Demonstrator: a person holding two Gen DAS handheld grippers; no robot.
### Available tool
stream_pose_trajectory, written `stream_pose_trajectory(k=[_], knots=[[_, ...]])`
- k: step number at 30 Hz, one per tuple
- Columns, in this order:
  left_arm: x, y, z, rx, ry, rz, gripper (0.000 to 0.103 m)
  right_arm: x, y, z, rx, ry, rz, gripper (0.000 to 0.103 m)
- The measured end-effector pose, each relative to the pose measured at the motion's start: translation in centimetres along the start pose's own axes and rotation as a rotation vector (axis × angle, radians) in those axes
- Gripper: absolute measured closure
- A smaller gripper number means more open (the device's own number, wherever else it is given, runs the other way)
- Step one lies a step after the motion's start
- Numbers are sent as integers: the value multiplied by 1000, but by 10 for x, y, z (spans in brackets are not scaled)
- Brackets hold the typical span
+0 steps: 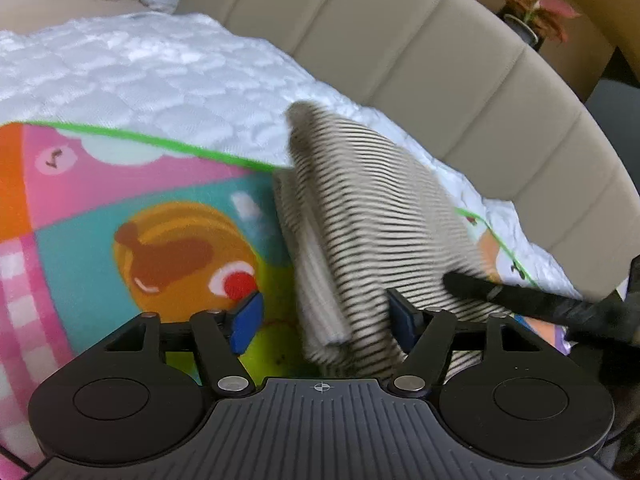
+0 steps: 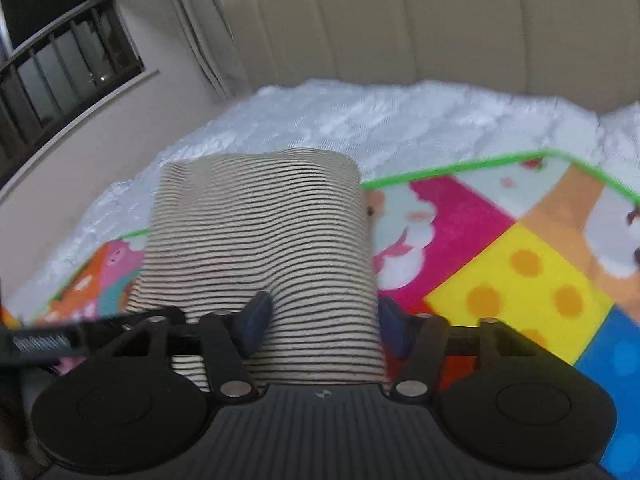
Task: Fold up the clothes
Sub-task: 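Lay the folded shirt down and open both grippers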
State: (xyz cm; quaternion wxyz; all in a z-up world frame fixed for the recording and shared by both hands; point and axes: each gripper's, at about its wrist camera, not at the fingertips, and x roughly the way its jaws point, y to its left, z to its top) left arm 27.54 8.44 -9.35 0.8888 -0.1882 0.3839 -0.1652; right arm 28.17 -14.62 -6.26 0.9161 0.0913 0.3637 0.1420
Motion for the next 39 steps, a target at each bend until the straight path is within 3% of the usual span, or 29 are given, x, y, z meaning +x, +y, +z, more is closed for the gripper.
stream_pose_trajectory(k=[3, 6, 8, 11, 12, 16, 18, 22, 23, 24, 25, 30, 35, 39], knots=[[-8, -7, 0, 7, -10, -3, 38, -9, 11, -4, -74, -58, -39, 37], [-36, -24, 12, 83, -95, -1, 40, -19, 29, -14, -221, -119, -85, 36], [-45, -36, 33, 118, -138, -60, 39, -34, 41, -21, -294, -179, -90, 35], [-29, -49, 67, 166, -119, -127, 39, -44, 58, -26, -366, -237, -35, 28], [-19, -51, 79, 174, -103, -145, 39, -40, 65, -27, -391, -232, -13, 25], [35, -35, 102, 159, -14, -103, 43, -2, 69, -42, -456, -136, 3, 23], [65, -25, 100, 152, 58, -34, 52, 4, 64, -43, -433, -143, 17, 22], [67, -30, 92, 171, 43, 4, 50, -2, 57, -30, -368, -111, 45, 20], [64, -33, 91, 173, 35, 14, 52, -9, 55, -28, -352, -106, 53, 15], [52, -37, 86, 182, 19, 30, 52, -18, 53, -28, -335, -104, 64, 4], [39, -41, 80, 193, 3, 47, 51, -29, 52, -29, -322, -112, 74, 0], [-37, -61, 48, 241, -67, 132, 25, -85, 46, -41, -310, -132, 35, 0], [-140, -81, 8, 222, -98, 213, 7, -140, 46, -60, -282, -125, 0, 0], [-212, -107, -27, 204, -145, 274, 0, -181, 47, -85, -271, -149, -25, 0]])
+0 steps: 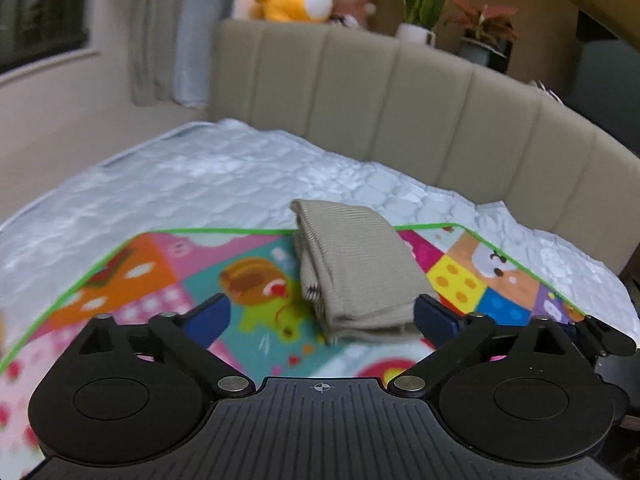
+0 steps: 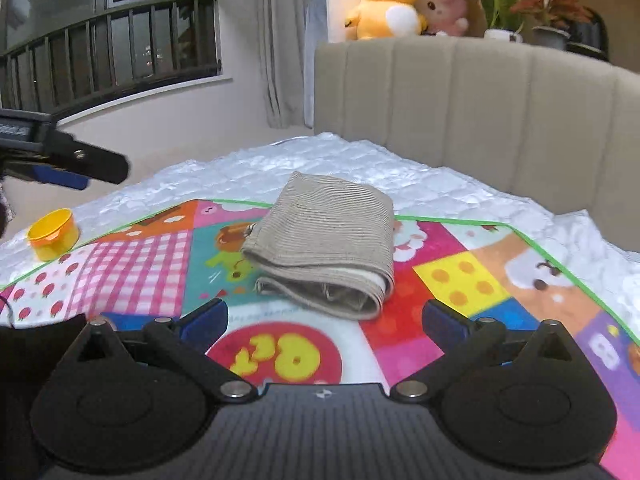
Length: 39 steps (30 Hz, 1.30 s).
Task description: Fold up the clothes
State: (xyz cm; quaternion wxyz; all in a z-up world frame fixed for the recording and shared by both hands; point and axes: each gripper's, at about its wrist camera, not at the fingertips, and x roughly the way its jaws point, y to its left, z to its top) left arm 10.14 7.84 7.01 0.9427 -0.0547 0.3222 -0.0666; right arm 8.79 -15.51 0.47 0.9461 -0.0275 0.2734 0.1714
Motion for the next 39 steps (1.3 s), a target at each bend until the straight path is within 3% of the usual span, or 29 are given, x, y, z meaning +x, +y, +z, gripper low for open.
stream_pose_trajectory(k=[3, 6, 11, 18, 24, 39], knots=[[-23, -14, -28, -18, -25, 28, 0, -18, -5, -13, 48, 0, -25, 0], [-15, -31, -63, -25, -38, 42, 0, -24, -17, -22, 112, 8, -38, 0], [11, -59, -102, 66, -32, 138, 0, -25, -31, -31, 176, 25, -98, 0], [13, -65, -112, 117, -48, 145, 0, -18, -30, -37, 165, 47, -79, 0], [19, -55, -111, 50, -25, 149, 0, -18, -32, -38, 182, 50, -65, 0], [25, -51, -111, 27, 1, 146, 0, -18, -27, -39, 157, 59, -34, 0]])
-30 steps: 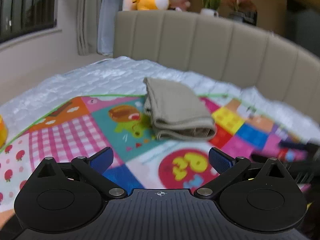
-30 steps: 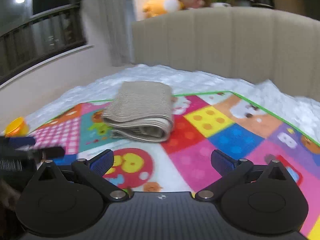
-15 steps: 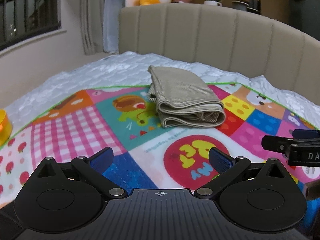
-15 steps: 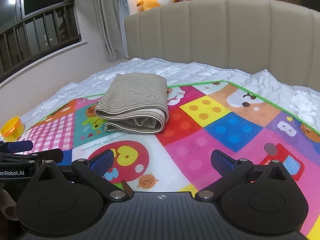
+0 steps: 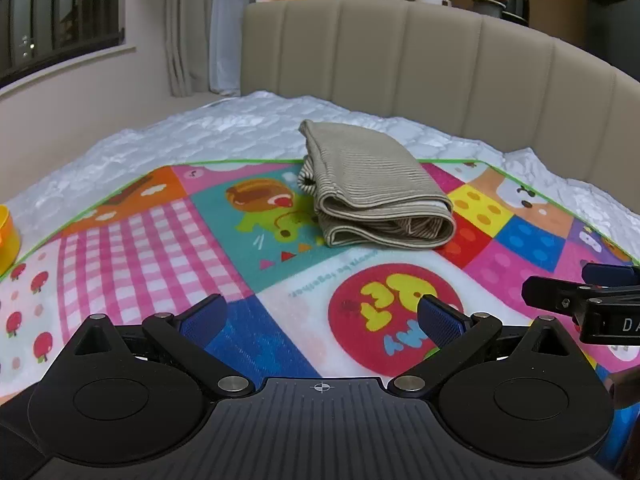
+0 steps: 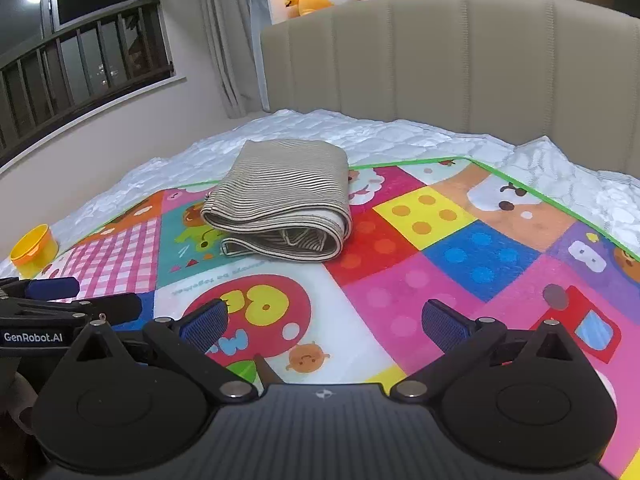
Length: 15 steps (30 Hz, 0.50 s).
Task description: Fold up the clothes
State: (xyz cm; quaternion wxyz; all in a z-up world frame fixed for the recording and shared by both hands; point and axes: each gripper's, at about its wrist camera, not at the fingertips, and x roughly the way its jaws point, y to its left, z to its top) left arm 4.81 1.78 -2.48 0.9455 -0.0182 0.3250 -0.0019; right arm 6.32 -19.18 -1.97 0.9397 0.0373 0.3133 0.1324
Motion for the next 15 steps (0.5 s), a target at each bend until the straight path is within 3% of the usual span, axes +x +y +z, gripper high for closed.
stream_pose_trajectory(k=[15], knots=[[1, 0, 0, 2, 6, 2, 0, 0, 1, 0, 0, 7, 6, 0]])
